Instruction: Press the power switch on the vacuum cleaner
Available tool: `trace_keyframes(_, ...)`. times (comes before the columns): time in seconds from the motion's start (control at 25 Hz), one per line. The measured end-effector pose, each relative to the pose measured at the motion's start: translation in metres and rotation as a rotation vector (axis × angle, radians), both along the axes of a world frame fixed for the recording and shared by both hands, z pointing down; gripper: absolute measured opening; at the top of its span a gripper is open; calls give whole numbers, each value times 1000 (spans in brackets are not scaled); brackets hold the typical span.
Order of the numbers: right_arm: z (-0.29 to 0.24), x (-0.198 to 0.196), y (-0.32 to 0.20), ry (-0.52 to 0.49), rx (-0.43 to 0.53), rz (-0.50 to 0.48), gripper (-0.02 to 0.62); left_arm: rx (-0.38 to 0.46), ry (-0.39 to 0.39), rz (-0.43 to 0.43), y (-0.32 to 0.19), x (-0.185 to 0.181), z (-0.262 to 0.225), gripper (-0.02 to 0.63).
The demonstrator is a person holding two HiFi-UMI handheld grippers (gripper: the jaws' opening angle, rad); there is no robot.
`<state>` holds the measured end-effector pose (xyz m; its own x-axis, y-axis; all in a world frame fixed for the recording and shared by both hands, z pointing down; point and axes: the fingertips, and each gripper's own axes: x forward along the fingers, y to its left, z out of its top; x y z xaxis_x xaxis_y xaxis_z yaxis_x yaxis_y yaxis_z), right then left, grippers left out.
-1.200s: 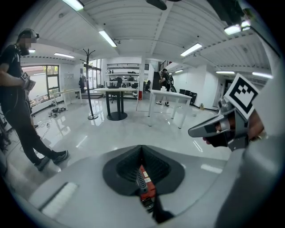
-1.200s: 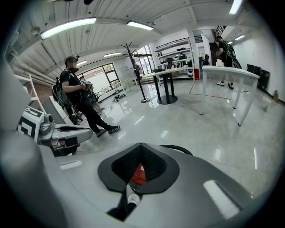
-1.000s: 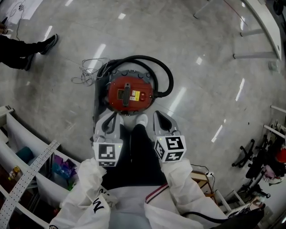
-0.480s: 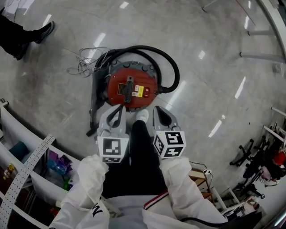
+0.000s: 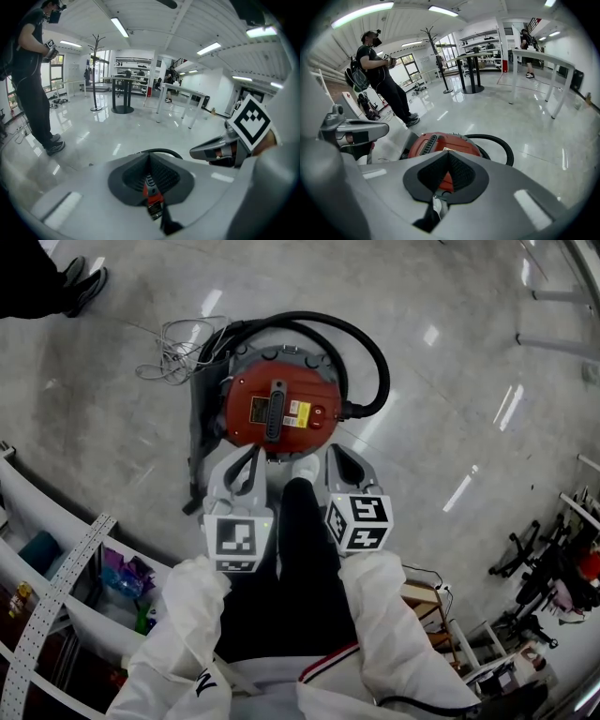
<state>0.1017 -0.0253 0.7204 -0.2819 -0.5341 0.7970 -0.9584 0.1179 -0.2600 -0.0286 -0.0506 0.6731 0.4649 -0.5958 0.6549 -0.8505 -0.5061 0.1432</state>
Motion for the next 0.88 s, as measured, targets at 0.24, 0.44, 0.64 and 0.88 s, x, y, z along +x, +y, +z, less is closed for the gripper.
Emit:
trace_keyframes(0.24, 19, -1, -6, 3, -16, -19, -2, -13, 4, -7, 0, 3, 10, 0)
trace_keyframes(0.44, 36, -3, -7, 8, -46, -40, -2, -22, 17, -21, 0, 7, 12, 0)
trace_keyframes(0.64, 53, -4, -9, 21, -69, -63, -2, -29, 16, -30, -2, 6, 15, 0)
trace_keyframes(0.88, 70, -1, -5, 40, -106, -77, -2, -36, 19, -34, -1, 7, 14, 0)
